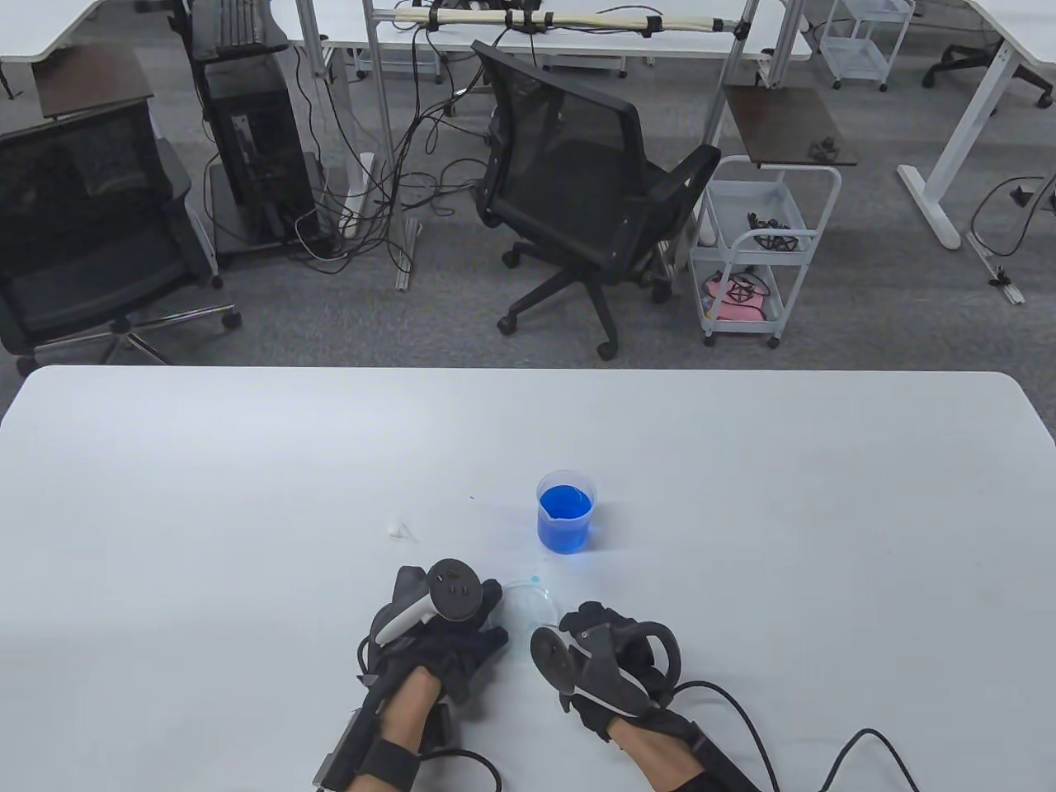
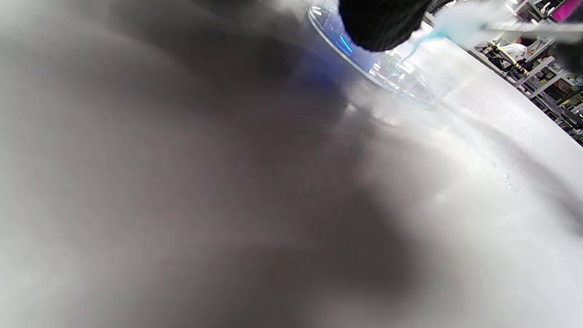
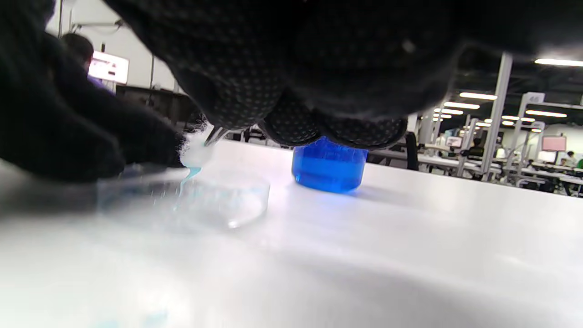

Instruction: Dip tweezers-held cotton tuft into dye solution and dot onto culture dish

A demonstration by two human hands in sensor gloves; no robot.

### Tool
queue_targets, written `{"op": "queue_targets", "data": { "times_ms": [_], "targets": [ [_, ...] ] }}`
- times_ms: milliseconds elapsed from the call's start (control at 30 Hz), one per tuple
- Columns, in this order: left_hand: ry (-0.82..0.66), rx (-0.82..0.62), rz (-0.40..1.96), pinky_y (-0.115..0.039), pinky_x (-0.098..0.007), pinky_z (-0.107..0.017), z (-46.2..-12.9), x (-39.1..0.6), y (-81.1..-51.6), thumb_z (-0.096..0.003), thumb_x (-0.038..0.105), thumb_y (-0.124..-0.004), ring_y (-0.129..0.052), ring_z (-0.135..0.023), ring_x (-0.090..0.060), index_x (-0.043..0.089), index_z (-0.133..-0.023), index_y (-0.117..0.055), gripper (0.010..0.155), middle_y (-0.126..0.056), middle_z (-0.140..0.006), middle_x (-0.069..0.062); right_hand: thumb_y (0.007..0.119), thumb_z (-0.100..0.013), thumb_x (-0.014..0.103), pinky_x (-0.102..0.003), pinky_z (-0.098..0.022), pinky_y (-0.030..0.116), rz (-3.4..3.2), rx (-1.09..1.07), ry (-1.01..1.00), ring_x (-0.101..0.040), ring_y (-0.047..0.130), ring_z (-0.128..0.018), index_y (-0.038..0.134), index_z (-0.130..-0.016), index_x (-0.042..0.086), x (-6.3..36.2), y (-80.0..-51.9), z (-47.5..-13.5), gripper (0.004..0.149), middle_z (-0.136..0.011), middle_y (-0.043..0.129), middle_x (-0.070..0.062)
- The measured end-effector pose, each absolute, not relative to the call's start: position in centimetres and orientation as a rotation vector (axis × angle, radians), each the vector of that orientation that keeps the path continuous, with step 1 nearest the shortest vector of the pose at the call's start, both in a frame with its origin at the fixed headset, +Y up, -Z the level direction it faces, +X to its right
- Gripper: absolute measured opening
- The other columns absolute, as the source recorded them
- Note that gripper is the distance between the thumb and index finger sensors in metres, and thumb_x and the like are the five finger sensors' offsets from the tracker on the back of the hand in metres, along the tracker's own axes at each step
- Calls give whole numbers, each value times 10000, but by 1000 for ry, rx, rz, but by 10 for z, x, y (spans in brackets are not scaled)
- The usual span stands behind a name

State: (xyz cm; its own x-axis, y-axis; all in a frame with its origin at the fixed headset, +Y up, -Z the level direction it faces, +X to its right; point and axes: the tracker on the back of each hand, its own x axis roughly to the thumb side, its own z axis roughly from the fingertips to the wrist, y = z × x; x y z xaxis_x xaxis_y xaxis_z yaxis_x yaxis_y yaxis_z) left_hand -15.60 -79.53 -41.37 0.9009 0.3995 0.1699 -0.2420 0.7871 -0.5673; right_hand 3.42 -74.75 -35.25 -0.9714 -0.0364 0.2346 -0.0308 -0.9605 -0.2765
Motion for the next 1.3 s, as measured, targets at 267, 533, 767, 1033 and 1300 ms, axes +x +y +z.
{"op": "queue_targets", "data": {
  "times_ms": [267, 533, 767, 1033, 1300],
  "targets": [
    [-287, -570, 348, -159, -776, -654, -414, -155, -795, -630, 458, -648, -81, -1045, -533, 254, -1158, -253, 691, -94, -1223, -229, 935, -267, 269, -316, -68, 888, -3090, -363, 447, -165, 983, -177, 1056, -534, 1, 40, -747, -353, 398, -541, 1039, -251],
    [-286, -571, 347, -160, -776, -654, -413, -155, -795, -629, 459, -650, -82, -1046, -533, 255, -1158, -254, 691, -95, -1223, -230, 936, -266, 268, -317, -68, 888, -3008, -401, 324, -166, 983, -177, 1058, -532, 1, 27, -768, -360, 396, -540, 1040, -250],
    [-286, -570, 347, -159, -775, -656, -413, -155, -795, -630, 458, -649, -83, -1045, -533, 254, -1158, -254, 690, -97, -1223, -231, 935, -266, 269, -317, -67, 888, -3030, -384, 355, -166, 983, -177, 1058, -533, 0, 31, -761, -359, 398, -540, 1040, -250],
    [-286, -570, 347, -160, -775, -655, -413, -155, -795, -629, 458, -650, -83, -1044, -534, 253, -1158, -255, 691, -96, -1222, -231, 936, -265, 268, -317, -66, 888, -3094, -324, 464, -167, 983, -175, 1057, -533, -1, 43, -744, -359, 399, -538, 1040, -251],
    [-286, -570, 347, -159, -776, -655, -413, -155, -795, -630, 458, -649, -81, -1044, -533, 254, -1158, -253, 691, -96, -1222, -230, 936, -265, 267, -316, -67, 888, -3018, -354, 351, -166, 983, -176, 1058, -531, -1, 33, -764, -364, 398, -538, 1041, -251]
  ]
}}
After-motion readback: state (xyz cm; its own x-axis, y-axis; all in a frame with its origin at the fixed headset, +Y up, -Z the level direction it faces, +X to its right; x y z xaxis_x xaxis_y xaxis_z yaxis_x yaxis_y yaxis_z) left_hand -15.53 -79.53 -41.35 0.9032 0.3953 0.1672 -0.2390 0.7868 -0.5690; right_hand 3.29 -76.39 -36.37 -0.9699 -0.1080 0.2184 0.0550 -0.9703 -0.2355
